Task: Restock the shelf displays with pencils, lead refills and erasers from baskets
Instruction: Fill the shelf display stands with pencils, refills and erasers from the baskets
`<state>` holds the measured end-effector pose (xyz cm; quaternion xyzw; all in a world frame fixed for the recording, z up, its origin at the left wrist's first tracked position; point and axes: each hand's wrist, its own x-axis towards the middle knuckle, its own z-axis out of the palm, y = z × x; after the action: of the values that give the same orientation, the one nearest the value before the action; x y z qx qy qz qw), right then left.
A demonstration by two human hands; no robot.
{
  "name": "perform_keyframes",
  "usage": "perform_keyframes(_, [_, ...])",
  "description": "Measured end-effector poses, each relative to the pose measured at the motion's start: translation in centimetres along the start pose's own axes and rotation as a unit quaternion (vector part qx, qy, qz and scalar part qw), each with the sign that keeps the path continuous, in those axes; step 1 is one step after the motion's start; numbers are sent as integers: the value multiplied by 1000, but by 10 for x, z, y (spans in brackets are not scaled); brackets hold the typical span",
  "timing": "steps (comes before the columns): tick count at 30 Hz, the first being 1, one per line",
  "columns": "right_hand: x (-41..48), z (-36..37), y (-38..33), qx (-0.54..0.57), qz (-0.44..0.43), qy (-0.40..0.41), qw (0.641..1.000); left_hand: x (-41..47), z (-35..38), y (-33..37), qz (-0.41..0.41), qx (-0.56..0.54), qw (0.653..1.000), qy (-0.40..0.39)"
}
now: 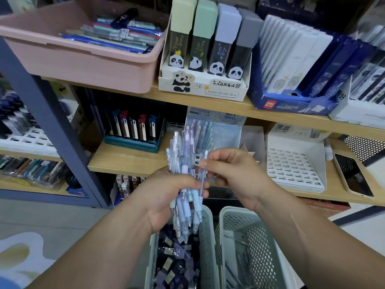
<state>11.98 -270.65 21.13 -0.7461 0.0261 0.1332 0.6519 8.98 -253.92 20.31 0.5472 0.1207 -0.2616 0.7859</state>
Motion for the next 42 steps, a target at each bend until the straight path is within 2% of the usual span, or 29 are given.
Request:
perform_keyframes(4, [3, 1, 5, 28, 3, 16, 999, 7, -4, -6, -24, -22, 999, 28])
perform_keyframes(9, [8, -2, 10, 18, -15, 44, 999, 17, -8, -8, -43, -98, 991, 78])
perform_keyframes(15, [13, -19, 3, 16, -96, 125, 987, 23, -14, -4, -51, -152, 982, 102])
perform_keyframes(19, [16, -25, 5, -33, -162, 168, 972, 22, -14, -1, -50, -170, 979, 103])
perform_keyframes(24, [16, -21, 4, -64, -221, 169, 958, 17, -16, 3, -38, -173, 976, 126])
perform_keyframes(36, [40, -10, -3, -162, -267, 186, 932, 14, -14, 6, -26, -179, 976, 122])
perform_keyframes(42, [57, -10, 6, -259, -271, 201, 905, 16, -18, 6, -26, -195, 974, 117])
